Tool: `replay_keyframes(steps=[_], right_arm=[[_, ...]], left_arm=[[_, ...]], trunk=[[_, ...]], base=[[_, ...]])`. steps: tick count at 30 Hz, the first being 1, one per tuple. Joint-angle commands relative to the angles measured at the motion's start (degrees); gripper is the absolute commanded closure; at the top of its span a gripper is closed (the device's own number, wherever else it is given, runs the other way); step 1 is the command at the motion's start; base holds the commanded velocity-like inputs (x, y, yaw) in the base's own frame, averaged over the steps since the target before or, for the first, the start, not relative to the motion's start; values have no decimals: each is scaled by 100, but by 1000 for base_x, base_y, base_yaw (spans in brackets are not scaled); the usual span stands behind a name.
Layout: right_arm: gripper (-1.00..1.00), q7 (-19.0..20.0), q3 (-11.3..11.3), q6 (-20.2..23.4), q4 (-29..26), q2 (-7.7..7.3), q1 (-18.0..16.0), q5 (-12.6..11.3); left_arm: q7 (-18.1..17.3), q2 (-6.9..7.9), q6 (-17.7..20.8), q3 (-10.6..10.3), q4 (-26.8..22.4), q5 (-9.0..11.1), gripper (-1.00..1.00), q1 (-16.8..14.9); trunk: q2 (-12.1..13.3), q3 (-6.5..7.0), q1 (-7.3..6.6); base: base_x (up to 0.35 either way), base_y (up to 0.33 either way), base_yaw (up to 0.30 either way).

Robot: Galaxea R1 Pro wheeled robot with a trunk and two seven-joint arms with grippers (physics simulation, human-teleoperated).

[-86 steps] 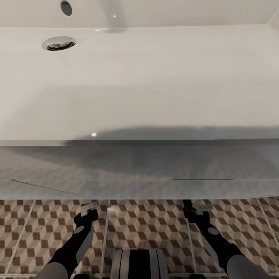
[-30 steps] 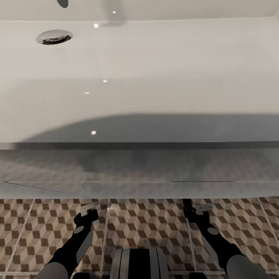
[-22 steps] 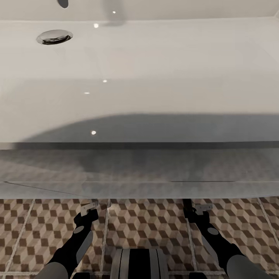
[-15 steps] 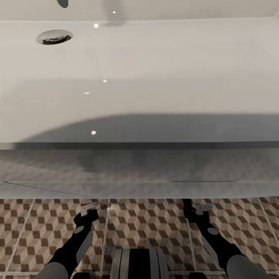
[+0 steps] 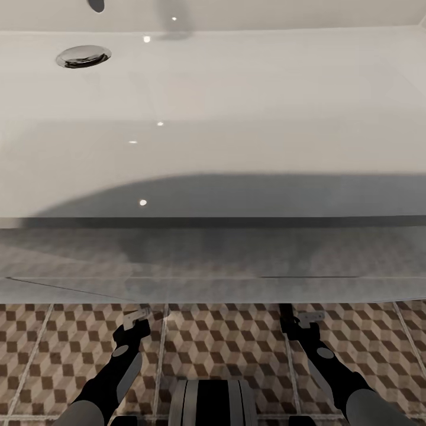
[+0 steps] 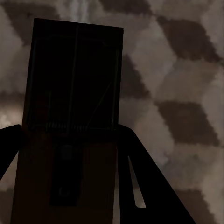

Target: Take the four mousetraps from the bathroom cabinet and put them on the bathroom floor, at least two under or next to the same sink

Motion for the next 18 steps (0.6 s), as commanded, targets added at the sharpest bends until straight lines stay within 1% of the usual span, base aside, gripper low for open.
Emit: replay_keyframes(steps=[1,18], right_arm=[[100,-2,46,-22,4,-6,-3,-79],[100,-2,46,-30,4,-6,-3,-68]], left_arm=[[23,5,-27,-34,2,44,100,-4],[22,4,-25,-34,3,44,100,-6]], trunk=[[-1,-3,-1],[-1,-3,-1]], base=[[0,0,0],[0,0,0]])
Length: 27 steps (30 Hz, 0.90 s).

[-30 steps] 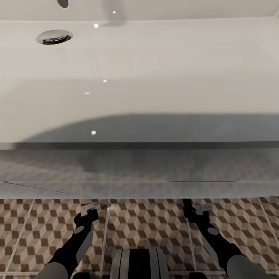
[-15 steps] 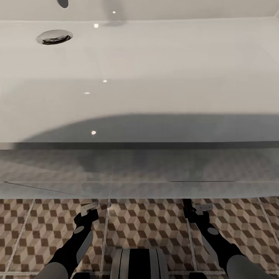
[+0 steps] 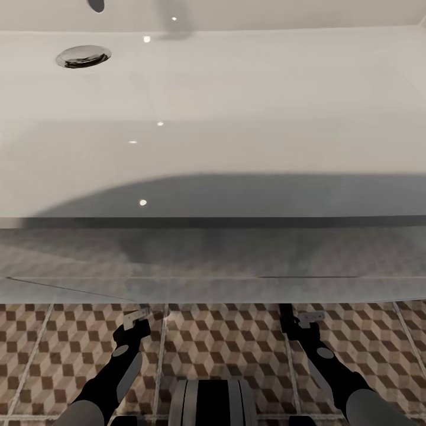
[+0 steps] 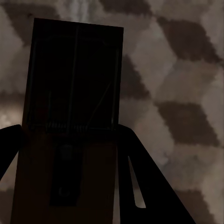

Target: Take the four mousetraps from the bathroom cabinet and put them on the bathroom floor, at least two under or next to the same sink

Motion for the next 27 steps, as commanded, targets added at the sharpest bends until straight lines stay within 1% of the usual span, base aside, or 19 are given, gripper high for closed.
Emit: replay_keyframes(steps=[1,13,16,27], right_arm=[[100,-2,46,-22,5,-6,-3,-82],[100,-2,63,-21,12,-6,-3,-75],[100,-2,68,-16,13,-6,-3,-74],[100,-2,71,-18,13,-6,-3,-78]], left_arm=[[23,5,-28,-34,3,44,100,-2],[23,5,-24,-33,3,44,100,1],[22,5,-29,-34,3,44,100,2],[23,6,-26,-33,3,44,100,2]], trunk=[[-1,-3,-1],[-1,-3,-1],[-5,-69,7],[-5,-69,7]], base=[[0,0,0],[0,0,0],[0,0,0],[0,0,0]])
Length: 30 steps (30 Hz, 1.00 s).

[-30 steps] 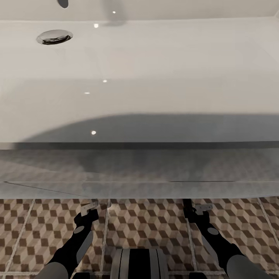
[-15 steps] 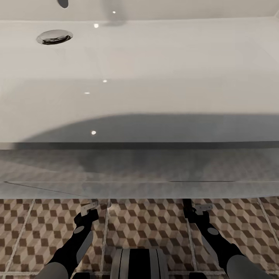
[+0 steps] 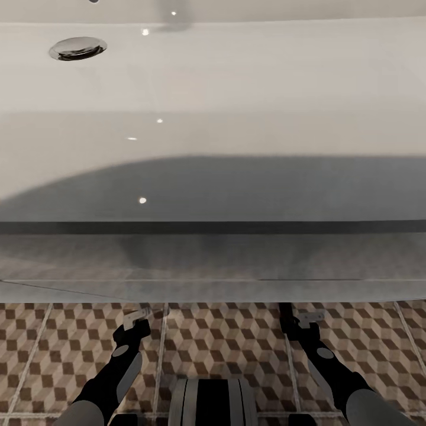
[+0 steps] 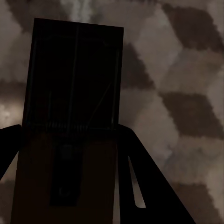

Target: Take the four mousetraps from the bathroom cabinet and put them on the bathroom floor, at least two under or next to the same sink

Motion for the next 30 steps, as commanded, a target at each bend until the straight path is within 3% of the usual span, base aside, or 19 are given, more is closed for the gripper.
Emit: replay_keyframes(steps=[1,10,14,16,19,22,30], right_arm=[[100,-2,47,-23,4,-6,-3,-78],[100,-2,40,-27,4,-6,-3,-74],[100,-165,8,-151,-23,124,129,-59],[100,-214,19,-149,-1,189,145,-54],[100,-130,27,-108,14,287,144,-50],[100,-47,29,-97,18,380,144,-49],[100,11,31,-93,21,389,146,-48]], left_arm=[[23,5,-27,-34,2,44,100,-2],[23,4,-27,-35,2,44,100,-5],[-1,-127,78,-169,-126,-11,100,126],[12,-192,128,-123,-189,-36,100,190],[31,-290,8,-88,-152,6,100,287],[42,-284,-110,-77,-52,25,100,385],[41,-276,-424,-71,95,41,100,646]], trunk=[[-1,-3,-1],[-1,-3,-1],[-1,-3,-1],[-1,-3,-1],[-1,-3,-1],[-1,-3,-1],[-1,-3,-1]], base=[[0,0,0],[0,0,0],[0,0,0],[0,0,0],[0,0,0],[0,0,0],[0,0,0]])
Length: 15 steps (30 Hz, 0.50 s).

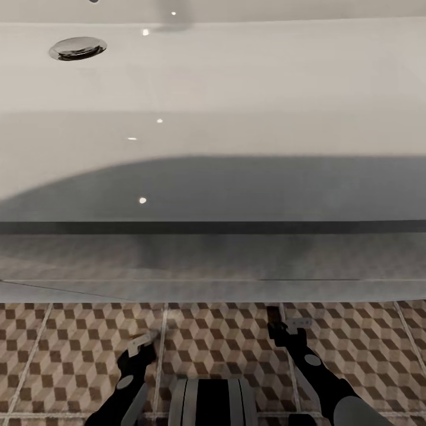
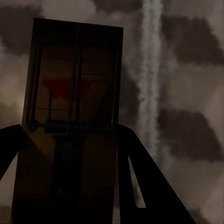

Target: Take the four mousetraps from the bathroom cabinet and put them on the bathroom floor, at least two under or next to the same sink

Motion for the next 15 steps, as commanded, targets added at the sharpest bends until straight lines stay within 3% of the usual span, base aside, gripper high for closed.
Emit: replay_keyframes(steps=[1,15], right_arm=[[100,-15,48,-23,4,-6,-3,-76],[100,18,40,-298,131,-36,-3,-65]], left_arm=[[42,7,-65,-39,-10,40,100,31],[27,34,-127,-65,-379,35,100,152]], trunk=[[-1,-3,-1],[-1,-3,-1]], base=[[0,0,0],[0,0,0]])
